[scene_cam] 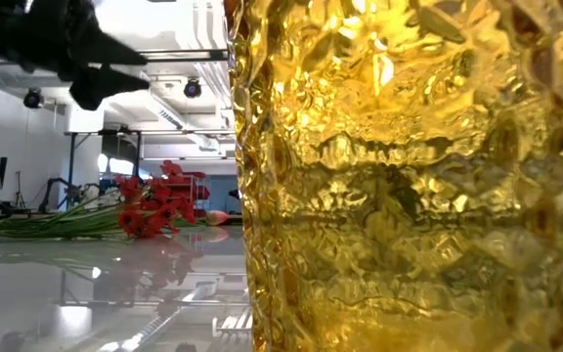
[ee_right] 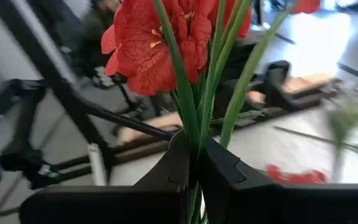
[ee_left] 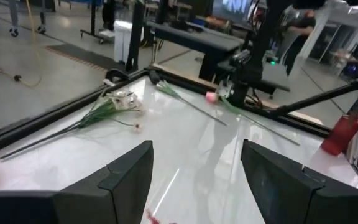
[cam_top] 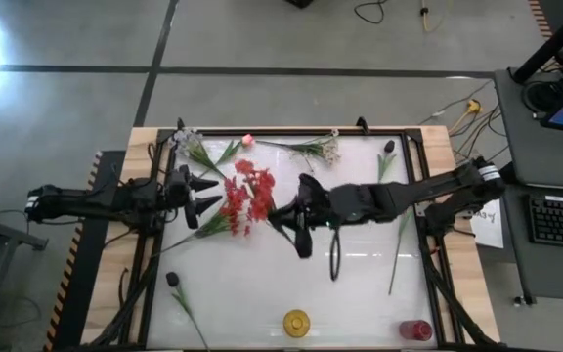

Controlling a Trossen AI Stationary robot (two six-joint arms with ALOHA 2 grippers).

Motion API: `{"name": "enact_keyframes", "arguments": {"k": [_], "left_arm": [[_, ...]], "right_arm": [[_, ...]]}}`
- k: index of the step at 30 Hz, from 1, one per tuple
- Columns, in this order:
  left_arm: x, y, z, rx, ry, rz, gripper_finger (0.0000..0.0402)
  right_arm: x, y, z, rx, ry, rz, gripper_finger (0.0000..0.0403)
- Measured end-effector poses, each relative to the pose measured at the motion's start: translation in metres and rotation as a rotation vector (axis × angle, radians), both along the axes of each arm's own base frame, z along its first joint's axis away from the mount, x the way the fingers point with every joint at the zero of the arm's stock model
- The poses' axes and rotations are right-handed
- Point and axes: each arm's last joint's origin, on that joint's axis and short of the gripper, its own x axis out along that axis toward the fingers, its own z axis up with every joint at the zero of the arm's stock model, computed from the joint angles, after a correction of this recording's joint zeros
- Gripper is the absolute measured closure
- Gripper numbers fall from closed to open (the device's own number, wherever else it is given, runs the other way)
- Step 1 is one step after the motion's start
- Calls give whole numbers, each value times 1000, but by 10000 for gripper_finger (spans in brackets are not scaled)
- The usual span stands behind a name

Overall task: Sort flowers into vase by color
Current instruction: Put the right orange flowers into the yellow vase

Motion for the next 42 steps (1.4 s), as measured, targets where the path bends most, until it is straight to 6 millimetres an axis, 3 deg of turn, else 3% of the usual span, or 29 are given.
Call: {"name": "enact_keyframes", "arguments": {"k": [4, 9, 15, 21, 28, 37, 42], "left_arm": [[18, -3, 22, -13, 33, -91, 169], [47, -9, 40, -80, 87, -182, 169], [82, -23, 63, -127, 104, -263, 169], [111, -35, 75, -133, 132, -290, 169], [135, -42, 82, -137, 153, -277, 169], [144, -44, 72, -184, 204, -259, 169], [148, -47, 65, -208, 236, -258, 169]], "right_arm": [[-6, 26, -14, -14, -114, 81, 390], [-22, 54, -16, -88, -229, 169, 390], [-37, 93, -21, -169, -270, 255, 390], [-43, 122, -43, -340, -290, 292, 390], [-34, 133, -72, -261, -413, 267, 390], [-36, 160, -115, -215, -442, 314, 390], [-35, 162, -118, -241, -433, 270, 390]]}}
